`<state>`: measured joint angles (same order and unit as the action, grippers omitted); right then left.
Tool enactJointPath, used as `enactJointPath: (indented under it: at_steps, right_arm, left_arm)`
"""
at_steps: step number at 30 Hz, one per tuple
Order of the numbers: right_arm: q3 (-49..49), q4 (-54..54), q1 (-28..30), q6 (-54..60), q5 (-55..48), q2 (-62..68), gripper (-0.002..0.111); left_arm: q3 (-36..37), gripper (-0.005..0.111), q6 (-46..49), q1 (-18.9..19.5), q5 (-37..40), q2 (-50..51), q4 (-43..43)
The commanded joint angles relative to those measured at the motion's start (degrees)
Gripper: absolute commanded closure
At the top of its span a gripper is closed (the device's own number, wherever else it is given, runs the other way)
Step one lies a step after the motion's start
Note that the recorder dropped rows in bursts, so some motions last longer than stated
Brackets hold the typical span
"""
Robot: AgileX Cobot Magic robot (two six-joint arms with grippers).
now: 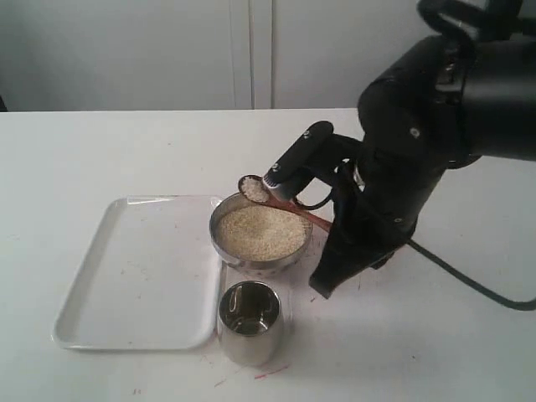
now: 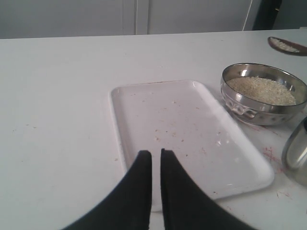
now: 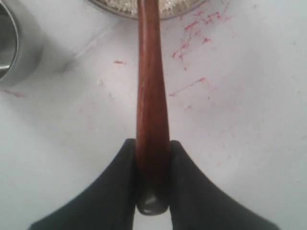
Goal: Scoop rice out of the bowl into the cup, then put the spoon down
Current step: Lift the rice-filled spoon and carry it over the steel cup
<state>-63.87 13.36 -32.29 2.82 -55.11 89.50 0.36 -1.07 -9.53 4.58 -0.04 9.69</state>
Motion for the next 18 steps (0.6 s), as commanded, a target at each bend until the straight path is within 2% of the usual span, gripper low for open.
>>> enactJointPath:
  at_steps: [1,5,11,16,18]
  right_arm:
    - [0.2,-0.5,0.4,-0.6,-8.5,-6.4,0.108]
    - [0.7,-8.0,-0.7,-2.2,-14.8,-13.4,0.108]
    - [5.8,-8.1,-11.7,-11.4,-14.9,-18.0,0.108]
    - [11.2,2.7,-20.7,-22.4,-14.9,-18.0,0.108]
    - [12.7,3.3,-22.7,-23.4,-14.9,-18.0,0.108]
  left_arm:
    - [-0.4,0.092,0.0,-0.3,-0.2,0.0,0.4]
    - [-0.4,0.092,0.0,-0.3,-0.2,0.0,0.4]
    - [-0.4,0.092,0.0,-0.3,-0.2,0.0,0.4]
    - [-0.4,0.092,0.0,-0.3,-0.2,0.0,0.4]
    - [-0.4,0.092,0.0,-0.3,-0.2,0.0,0.4]
